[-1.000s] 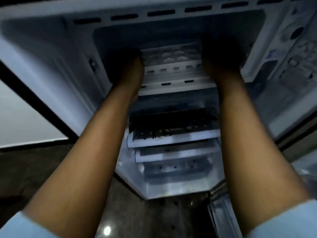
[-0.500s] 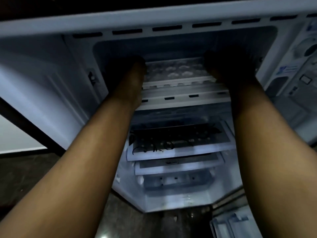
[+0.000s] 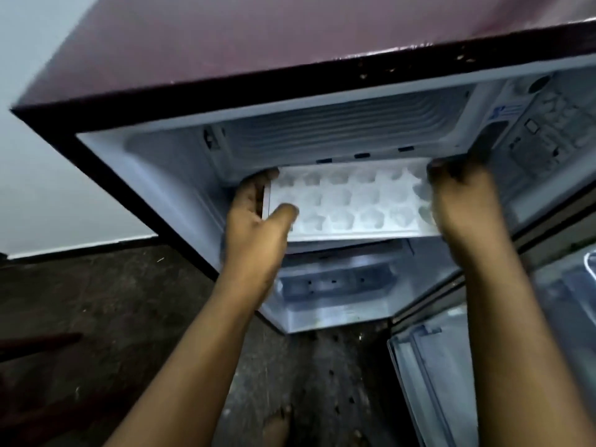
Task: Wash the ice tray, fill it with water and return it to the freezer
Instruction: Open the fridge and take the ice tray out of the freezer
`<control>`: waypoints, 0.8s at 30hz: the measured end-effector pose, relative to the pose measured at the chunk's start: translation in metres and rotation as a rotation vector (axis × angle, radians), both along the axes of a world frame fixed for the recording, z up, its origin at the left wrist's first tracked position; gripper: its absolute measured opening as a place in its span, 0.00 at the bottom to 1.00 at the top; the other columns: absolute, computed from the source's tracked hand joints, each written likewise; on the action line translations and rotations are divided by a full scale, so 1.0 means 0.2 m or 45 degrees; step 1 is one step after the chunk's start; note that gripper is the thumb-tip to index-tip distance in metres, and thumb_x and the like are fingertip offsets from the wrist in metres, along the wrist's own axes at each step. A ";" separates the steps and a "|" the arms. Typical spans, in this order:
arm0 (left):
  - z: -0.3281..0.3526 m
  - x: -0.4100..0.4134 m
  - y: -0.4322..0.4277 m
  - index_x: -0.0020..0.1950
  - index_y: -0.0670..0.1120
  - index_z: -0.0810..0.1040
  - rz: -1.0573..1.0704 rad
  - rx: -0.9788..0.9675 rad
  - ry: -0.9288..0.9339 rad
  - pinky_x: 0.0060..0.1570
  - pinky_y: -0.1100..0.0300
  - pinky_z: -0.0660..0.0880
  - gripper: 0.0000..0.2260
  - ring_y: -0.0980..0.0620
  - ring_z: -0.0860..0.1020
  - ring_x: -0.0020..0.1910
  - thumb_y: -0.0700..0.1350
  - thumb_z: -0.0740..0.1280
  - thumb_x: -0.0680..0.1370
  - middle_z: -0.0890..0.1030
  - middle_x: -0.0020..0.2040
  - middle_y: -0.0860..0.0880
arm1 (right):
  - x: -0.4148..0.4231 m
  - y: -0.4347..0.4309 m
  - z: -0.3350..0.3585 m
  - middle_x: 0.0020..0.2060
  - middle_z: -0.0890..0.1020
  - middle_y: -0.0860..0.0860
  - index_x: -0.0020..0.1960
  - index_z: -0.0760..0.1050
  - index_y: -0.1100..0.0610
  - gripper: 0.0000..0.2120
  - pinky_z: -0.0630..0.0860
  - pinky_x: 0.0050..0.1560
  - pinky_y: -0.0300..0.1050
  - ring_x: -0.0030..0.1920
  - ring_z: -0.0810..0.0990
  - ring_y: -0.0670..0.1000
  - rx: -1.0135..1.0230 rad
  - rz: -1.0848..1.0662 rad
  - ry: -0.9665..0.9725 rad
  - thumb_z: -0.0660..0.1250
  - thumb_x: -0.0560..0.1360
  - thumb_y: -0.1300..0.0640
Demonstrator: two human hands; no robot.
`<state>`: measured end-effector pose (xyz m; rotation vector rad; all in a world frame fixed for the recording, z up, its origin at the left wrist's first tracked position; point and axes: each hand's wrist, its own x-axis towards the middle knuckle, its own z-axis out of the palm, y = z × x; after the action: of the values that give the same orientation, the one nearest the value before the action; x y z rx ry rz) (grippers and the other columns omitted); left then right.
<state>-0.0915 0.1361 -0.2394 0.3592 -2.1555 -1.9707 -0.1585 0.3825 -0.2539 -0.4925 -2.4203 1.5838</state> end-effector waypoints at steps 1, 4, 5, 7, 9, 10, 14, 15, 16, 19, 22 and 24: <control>-0.02 0.06 -0.01 0.64 0.56 0.78 -0.003 0.030 -0.006 0.68 0.55 0.77 0.22 0.59 0.79 0.65 0.42 0.71 0.71 0.81 0.66 0.56 | 0.09 0.01 -0.01 0.41 0.82 0.53 0.50 0.77 0.57 0.19 0.81 0.48 0.59 0.44 0.82 0.60 0.013 -0.024 -0.024 0.61 0.76 0.40; 0.01 0.22 -0.05 0.65 0.52 0.77 -0.055 0.152 -0.050 0.59 0.58 0.79 0.21 0.58 0.81 0.63 0.33 0.71 0.76 0.81 0.66 0.51 | 0.37 0.02 -0.02 0.38 0.80 0.50 0.47 0.75 0.55 0.19 0.79 0.51 0.58 0.44 0.80 0.57 0.014 -0.076 -0.077 0.61 0.78 0.39; 0.03 0.30 -0.05 0.64 0.51 0.77 -0.088 0.147 -0.048 0.56 0.61 0.79 0.22 0.59 0.82 0.61 0.31 0.70 0.75 0.81 0.64 0.51 | 0.46 0.02 -0.01 0.38 0.80 0.48 0.46 0.75 0.54 0.18 0.78 0.51 0.58 0.43 0.79 0.55 -0.023 -0.099 -0.095 0.61 0.78 0.39; 0.07 0.42 -0.07 0.62 0.51 0.78 -0.089 0.148 -0.049 0.51 0.65 0.78 0.22 0.62 0.83 0.57 0.33 0.69 0.71 0.82 0.60 0.52 | 0.62 -0.02 -0.01 0.37 0.80 0.47 0.47 0.74 0.54 0.18 0.78 0.50 0.58 0.41 0.78 0.52 -0.071 -0.181 -0.133 0.61 0.78 0.39; 0.13 0.50 -0.10 0.63 0.48 0.77 -0.102 0.142 -0.083 0.51 0.66 0.78 0.23 0.61 0.82 0.56 0.34 0.67 0.70 0.82 0.59 0.50 | 0.80 -0.05 0.01 0.36 0.79 0.46 0.45 0.73 0.53 0.14 0.76 0.46 0.54 0.39 0.76 0.49 -0.085 -0.223 -0.144 0.62 0.80 0.43; 0.16 0.55 -0.11 0.64 0.48 0.77 -0.131 0.134 -0.099 0.52 0.65 0.78 0.23 0.60 0.82 0.57 0.33 0.67 0.70 0.82 0.60 0.48 | 0.88 -0.07 0.04 0.36 0.78 0.45 0.43 0.72 0.52 0.13 0.74 0.46 0.51 0.38 0.75 0.48 -0.112 -0.249 -0.151 0.62 0.81 0.44; 0.28 0.72 -0.16 0.65 0.47 0.77 -0.303 0.078 -0.112 0.56 0.61 0.80 0.23 0.58 0.81 0.60 0.29 0.69 0.74 0.81 0.63 0.49 | 1.13 -0.11 0.17 0.38 0.79 0.47 0.45 0.74 0.55 0.15 0.73 0.45 0.48 0.40 0.76 0.49 -0.187 -0.382 -0.148 0.63 0.81 0.44; 0.32 0.75 -0.17 0.66 0.46 0.77 -0.350 0.062 -0.114 0.55 0.63 0.79 0.23 0.60 0.81 0.59 0.26 0.69 0.75 0.81 0.63 0.49 | 1.19 -0.12 0.20 0.38 0.79 0.49 0.46 0.74 0.56 0.15 0.74 0.45 0.48 0.41 0.76 0.49 -0.200 -0.411 -0.149 0.63 0.81 0.44; 0.35 0.76 -0.17 0.66 0.45 0.76 -0.390 0.048 -0.113 0.54 0.64 0.79 0.24 0.61 0.81 0.59 0.24 0.67 0.76 0.80 0.64 0.48 | 1.23 -0.13 0.24 0.39 0.79 0.49 0.46 0.74 0.55 0.15 0.74 0.45 0.48 0.41 0.77 0.50 -0.210 -0.436 -0.150 0.63 0.81 0.43; 0.41 0.78 -0.18 0.68 0.46 0.76 -0.528 0.056 -0.108 0.56 0.64 0.78 0.24 0.61 0.81 0.62 0.23 0.66 0.78 0.77 0.72 0.43 | 1.35 -0.16 0.33 0.38 0.79 0.47 0.44 0.73 0.52 0.12 0.74 0.45 0.48 0.40 0.76 0.48 -0.191 -0.544 -0.102 0.64 0.82 0.46; 0.45 0.77 -0.17 0.68 0.45 0.75 -0.691 0.065 -0.059 0.57 0.68 0.77 0.23 0.64 0.80 0.63 0.26 0.69 0.77 0.76 0.72 0.45 | 1.48 -0.17 0.38 0.36 0.78 0.46 0.43 0.74 0.53 0.13 0.73 0.45 0.49 0.39 0.75 0.48 -0.220 -0.661 -0.081 0.64 0.82 0.46; 0.49 0.75 -0.14 0.68 0.46 0.75 -0.823 0.068 -0.023 0.56 0.68 0.77 0.22 0.63 0.80 0.63 0.33 0.69 0.75 0.77 0.71 0.47 | 1.57 -0.17 0.41 0.36 0.78 0.47 0.43 0.75 0.52 0.12 0.72 0.45 0.48 0.39 0.74 0.48 -0.273 -0.745 -0.043 0.65 0.81 0.46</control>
<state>0.0594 0.1082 -0.1423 -0.3689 -2.4406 -2.3327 0.1553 0.3489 -0.1714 -1.1465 -1.8729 1.5607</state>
